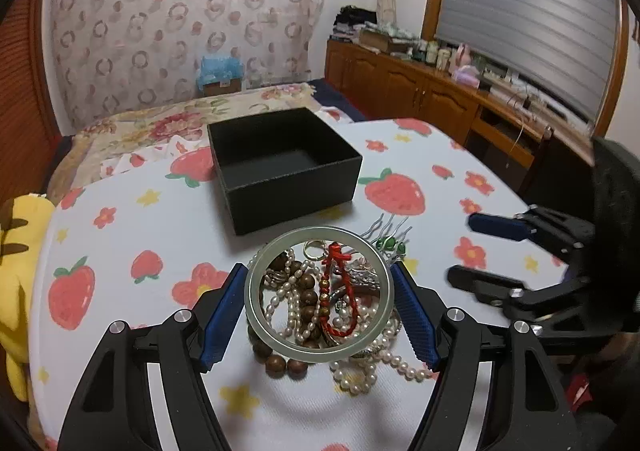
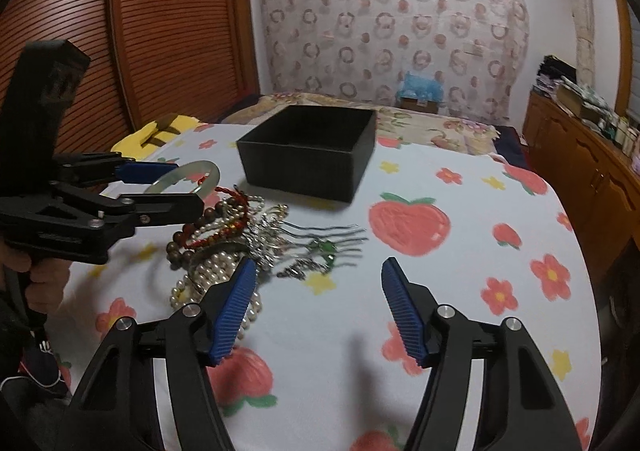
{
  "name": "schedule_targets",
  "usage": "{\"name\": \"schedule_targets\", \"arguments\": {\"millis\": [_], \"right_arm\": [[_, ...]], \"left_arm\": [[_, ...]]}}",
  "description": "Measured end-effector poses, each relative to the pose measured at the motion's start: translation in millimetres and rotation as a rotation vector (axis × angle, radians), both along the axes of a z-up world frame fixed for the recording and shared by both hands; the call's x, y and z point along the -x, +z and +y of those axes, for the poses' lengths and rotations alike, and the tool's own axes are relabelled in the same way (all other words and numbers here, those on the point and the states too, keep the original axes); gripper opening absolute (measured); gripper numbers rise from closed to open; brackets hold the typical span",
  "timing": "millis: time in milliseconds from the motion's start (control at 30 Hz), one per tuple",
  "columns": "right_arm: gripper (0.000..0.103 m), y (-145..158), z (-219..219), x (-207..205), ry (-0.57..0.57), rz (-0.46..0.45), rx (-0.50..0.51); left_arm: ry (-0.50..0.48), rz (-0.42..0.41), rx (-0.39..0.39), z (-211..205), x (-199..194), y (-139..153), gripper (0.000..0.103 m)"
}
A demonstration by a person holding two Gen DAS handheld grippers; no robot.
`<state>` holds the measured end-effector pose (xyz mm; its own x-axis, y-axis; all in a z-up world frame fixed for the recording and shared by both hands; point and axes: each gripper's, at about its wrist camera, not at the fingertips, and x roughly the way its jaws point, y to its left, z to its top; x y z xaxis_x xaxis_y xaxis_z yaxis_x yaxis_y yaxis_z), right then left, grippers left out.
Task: Organize jewelry
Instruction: 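Lift the jade bangle with the left tool while the right tool grasps the red string bracelet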
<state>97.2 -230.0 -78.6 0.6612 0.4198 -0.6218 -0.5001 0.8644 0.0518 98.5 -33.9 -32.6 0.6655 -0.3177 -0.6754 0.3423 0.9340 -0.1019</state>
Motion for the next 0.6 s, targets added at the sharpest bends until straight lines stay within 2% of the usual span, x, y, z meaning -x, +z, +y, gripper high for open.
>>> {"name": "schedule_targets", "arguments": {"millis": [167,300,600], "right_arm": [[0.067,-2,17,-5,0.04,0.017,0.016],[0.064,-4,31,-13,0.076,0.038,0.017],[0.058,-7,57,-36,0.126,0.106,-0.033]], "left_arm": [[0.035,-0.034,0.027,18,9,11,0.069],[0.071,-0.052,0.02,32,14,14,0.069],[0.102,-0.051,0.03,48,18,11,0.069]]}}
